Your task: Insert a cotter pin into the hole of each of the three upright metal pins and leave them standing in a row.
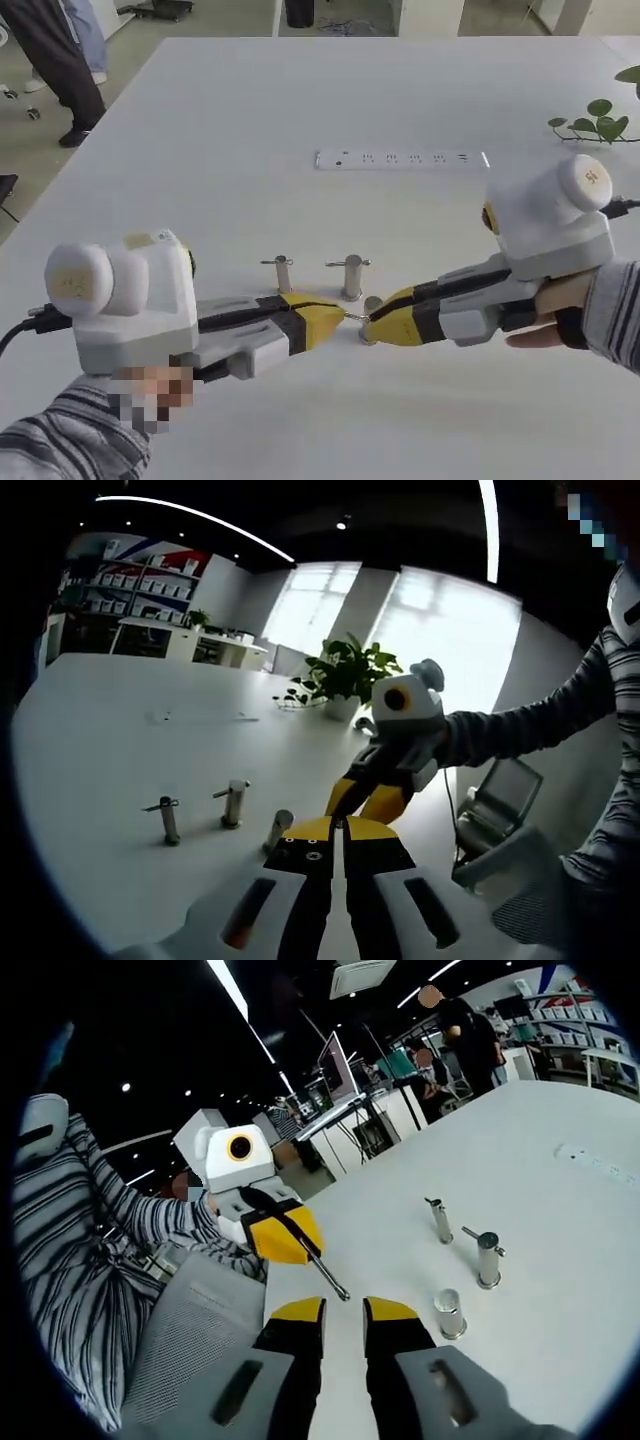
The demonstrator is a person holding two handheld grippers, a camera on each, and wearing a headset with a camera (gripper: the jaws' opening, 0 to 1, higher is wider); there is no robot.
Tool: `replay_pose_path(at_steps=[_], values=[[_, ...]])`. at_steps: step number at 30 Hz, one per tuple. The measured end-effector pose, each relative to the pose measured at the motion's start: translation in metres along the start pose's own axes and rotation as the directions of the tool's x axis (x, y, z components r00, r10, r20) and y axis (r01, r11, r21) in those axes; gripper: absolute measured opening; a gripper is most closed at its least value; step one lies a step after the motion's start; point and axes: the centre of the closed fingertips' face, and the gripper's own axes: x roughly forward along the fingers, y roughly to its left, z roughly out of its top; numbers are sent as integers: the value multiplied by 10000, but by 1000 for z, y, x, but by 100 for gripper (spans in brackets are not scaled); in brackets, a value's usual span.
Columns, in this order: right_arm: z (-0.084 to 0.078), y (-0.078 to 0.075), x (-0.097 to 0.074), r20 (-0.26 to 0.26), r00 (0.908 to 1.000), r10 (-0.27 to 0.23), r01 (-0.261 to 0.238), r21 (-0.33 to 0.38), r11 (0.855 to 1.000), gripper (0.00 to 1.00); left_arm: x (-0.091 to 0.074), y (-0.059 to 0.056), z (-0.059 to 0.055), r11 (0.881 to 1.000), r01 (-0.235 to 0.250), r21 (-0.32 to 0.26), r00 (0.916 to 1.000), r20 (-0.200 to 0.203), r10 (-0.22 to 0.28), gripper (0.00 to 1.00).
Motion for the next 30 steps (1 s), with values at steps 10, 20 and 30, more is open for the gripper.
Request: replay_pose_path(at_steps=[10,20,30], values=[[2,11,4,127,9983,564,-566,86,9984,4,-1,-5,-1,9986,454,-289,9989,163,-449,0],[2,14,5,50,9974,714,-713,-200,9973,1,-2,-10,-1,9944,862,-614,9960,285,-845,0],[-5,15,2,-915,9950,398,-621,-2562,9646,0,0,-12,-8,9959,853,-318,9964,8,-853,0]])
